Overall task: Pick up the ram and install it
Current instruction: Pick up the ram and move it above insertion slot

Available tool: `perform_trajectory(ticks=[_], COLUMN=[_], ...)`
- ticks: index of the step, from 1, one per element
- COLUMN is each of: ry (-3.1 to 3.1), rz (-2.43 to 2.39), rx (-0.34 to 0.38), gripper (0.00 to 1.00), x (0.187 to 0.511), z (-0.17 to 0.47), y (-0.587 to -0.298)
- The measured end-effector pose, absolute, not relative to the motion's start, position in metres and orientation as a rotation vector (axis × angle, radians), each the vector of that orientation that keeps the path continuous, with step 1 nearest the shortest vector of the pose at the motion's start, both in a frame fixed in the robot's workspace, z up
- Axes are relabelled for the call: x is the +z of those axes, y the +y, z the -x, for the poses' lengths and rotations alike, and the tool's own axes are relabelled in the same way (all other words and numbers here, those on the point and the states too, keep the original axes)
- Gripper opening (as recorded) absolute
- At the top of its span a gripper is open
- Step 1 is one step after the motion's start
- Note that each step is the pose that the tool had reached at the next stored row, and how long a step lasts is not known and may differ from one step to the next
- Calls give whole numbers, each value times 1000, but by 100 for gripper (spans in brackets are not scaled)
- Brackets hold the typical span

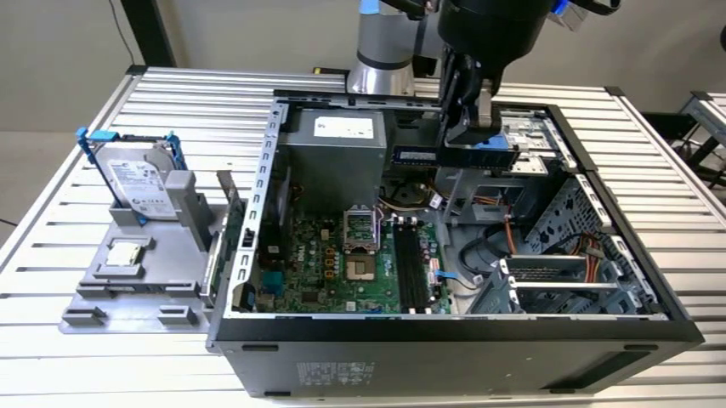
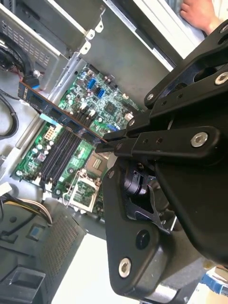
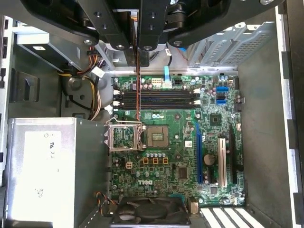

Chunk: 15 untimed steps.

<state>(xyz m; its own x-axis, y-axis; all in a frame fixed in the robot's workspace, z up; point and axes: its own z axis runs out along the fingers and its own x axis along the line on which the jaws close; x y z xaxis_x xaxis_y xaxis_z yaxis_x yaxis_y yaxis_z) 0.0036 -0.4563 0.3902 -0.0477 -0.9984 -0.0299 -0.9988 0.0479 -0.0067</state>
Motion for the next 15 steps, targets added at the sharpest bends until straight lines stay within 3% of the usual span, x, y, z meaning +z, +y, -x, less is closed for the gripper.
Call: perform_trajectory(ticks=[15], ry=[2474], rz=[1890], rx=[20], gripper=[0], x=[390], z=[-4], y=[-456])
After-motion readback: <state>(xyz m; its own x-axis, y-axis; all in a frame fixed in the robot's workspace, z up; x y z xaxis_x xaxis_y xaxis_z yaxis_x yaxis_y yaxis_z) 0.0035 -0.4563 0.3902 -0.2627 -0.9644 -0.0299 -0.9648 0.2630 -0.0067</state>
